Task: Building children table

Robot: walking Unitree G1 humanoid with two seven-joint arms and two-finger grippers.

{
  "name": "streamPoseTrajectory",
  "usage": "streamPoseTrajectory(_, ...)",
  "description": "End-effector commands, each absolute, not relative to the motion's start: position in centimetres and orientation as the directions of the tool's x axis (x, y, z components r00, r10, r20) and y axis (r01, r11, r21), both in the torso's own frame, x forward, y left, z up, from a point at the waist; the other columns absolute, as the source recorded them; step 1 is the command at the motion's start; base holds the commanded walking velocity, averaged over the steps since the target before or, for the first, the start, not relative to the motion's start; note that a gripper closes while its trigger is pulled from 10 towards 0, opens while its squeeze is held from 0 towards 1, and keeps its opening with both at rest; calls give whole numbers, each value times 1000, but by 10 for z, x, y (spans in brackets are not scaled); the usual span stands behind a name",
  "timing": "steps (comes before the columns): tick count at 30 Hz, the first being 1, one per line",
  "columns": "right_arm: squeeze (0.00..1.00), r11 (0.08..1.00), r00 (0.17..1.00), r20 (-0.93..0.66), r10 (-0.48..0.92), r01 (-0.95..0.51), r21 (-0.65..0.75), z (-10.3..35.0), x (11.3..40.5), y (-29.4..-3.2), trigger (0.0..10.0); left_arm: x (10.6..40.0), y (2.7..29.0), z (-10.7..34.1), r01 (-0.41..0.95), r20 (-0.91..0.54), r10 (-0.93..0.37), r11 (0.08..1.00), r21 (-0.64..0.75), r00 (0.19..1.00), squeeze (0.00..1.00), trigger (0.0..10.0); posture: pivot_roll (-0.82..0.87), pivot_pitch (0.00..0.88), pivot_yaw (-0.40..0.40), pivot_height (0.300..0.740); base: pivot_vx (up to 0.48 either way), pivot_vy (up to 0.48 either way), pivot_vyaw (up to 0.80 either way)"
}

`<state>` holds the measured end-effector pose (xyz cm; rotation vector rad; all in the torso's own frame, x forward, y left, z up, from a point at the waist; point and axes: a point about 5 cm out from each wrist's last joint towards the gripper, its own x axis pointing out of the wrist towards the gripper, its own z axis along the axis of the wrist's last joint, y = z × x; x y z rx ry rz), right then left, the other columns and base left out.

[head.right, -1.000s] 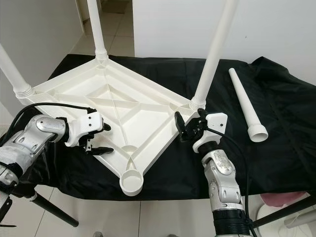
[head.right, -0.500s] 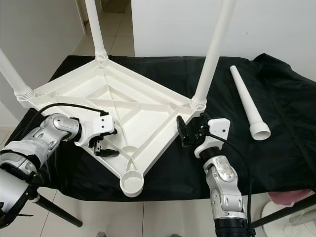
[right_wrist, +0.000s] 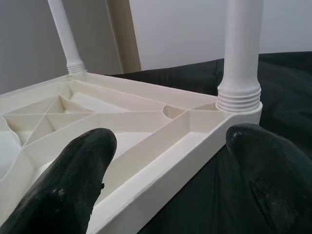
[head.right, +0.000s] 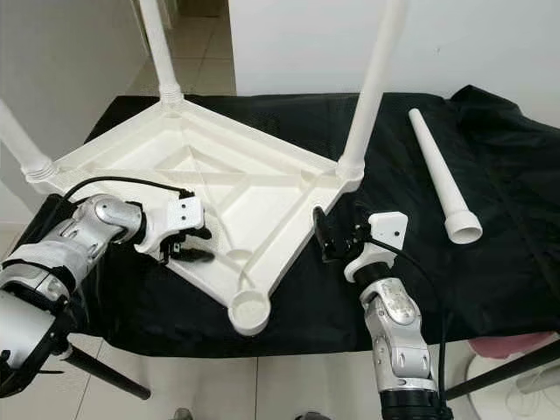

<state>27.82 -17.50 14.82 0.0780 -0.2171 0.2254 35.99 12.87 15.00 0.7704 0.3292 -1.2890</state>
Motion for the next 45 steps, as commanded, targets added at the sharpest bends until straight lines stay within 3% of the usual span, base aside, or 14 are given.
streamPoseTrajectory(1,0,971,955,207,212,-229,63,146,280,-173,10000,356,123,147,947,-590,-763,90,308,264,0,0,-24,83,55,740,0,0,0)
streamPoseTrajectory(11,0,971,953,213,215,-233,62,147,284,-172,10000,347,108,144,944,-560,-798,32,327,221,0,0,-18,74,53,740,0,0,0)
streamPoseTrajectory(25,0,971,952,220,212,-231,64,148,285,-172,10000,348,115,145,932,-565,-776,77,355,279,0,0,-22,68,52,740,0,0,0)
streamPoseTrajectory(26,0,971,952,220,212,-231,64,148,285,-172,10000,348,115,145,936,-565,-779,79,342,272,0,10000,-22,68,50,740,0,0,0)
streamPoseTrajectory(27,0,971,952,220,212,-231,63,148,285,-172,10000,347,115,145,940,-565,-781,80,332,266,1000,10000,-22,68,50,740,0,0,0)
streamPoseTrajectory(34,0,970,952,219,216,-234,59,148,285,-173,10000,347,114,150,944,-547,-798,79,322,254,1000,10000,-25,67,42,740,0,0,0)
streamPoseTrajectory(35,0,970,950,221,220,-238,57,149,285,-173,10000,347,114,152,943,-542,-804,68,325,245,718,10000,-26,67,40,740,0,0,0)
streamPoseTrajectory(36,0,969,949,223,222,-240,56,150,285,-173,10000,346,114,154,944,-537,-809,64,325,240,0,10000,-27,66,41,740,0,0,0)
streamPoseTrajectory(45,0,970,949,227,221,-238,54,151,285,-174,10000,352,117,146,932,-587,-745,129,338,316,0,10000,-29,64,39,740,0,0,0)
